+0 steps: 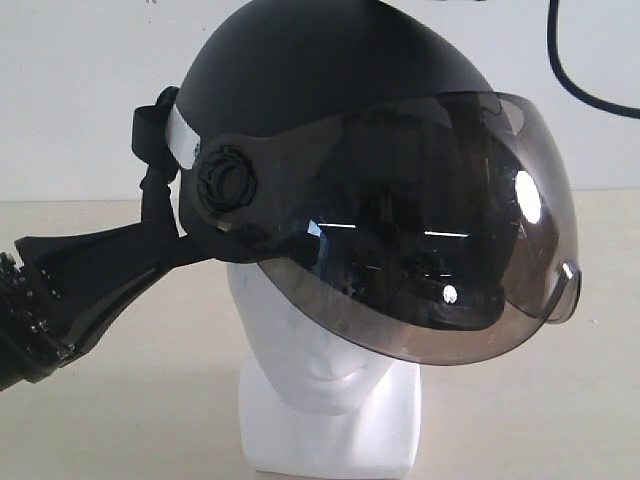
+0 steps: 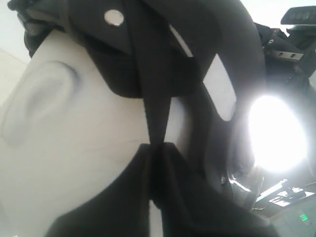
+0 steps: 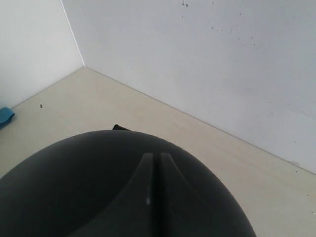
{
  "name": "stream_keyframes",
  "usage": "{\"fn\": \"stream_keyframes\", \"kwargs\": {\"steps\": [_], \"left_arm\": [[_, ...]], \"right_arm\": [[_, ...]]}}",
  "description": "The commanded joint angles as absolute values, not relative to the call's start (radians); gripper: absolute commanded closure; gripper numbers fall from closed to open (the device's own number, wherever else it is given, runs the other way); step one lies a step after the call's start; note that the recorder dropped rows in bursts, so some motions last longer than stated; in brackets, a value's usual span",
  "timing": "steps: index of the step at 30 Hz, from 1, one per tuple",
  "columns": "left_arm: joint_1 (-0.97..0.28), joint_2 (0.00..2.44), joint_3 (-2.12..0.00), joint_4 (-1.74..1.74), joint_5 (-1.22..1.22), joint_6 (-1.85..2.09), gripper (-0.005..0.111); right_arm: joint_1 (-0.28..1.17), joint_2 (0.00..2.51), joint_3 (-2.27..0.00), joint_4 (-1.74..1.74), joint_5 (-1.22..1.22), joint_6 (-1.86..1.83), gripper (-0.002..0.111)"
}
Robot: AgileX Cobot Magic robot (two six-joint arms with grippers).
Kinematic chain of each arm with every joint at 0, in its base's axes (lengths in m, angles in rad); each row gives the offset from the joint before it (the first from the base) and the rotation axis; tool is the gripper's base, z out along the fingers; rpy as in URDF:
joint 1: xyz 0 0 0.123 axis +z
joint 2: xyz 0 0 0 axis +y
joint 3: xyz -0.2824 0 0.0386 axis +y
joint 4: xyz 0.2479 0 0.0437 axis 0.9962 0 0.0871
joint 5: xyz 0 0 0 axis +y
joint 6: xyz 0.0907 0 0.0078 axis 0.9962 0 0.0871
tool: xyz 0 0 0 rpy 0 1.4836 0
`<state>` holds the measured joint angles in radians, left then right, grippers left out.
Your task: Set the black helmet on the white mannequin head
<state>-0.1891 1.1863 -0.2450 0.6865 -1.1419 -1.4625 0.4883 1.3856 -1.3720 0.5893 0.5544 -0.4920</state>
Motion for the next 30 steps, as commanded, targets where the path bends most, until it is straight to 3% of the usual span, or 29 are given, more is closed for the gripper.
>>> {"fn": "stream_keyframes", "kwargs": {"steps": [1,30], "left_arm": [[-0.192,1.181,-0.235,0.681,-1.067,-1.442,0.102],[-0.192,1.183,-0.235,0.576,-0.8,-1.262,0.102]], "right_arm": [[0.512,1.418,-1.338,0.555,0.77,-0.504,0.109],[0.51,1.384,-1.398,0.431,0.651,-0.513,0.109]]}}
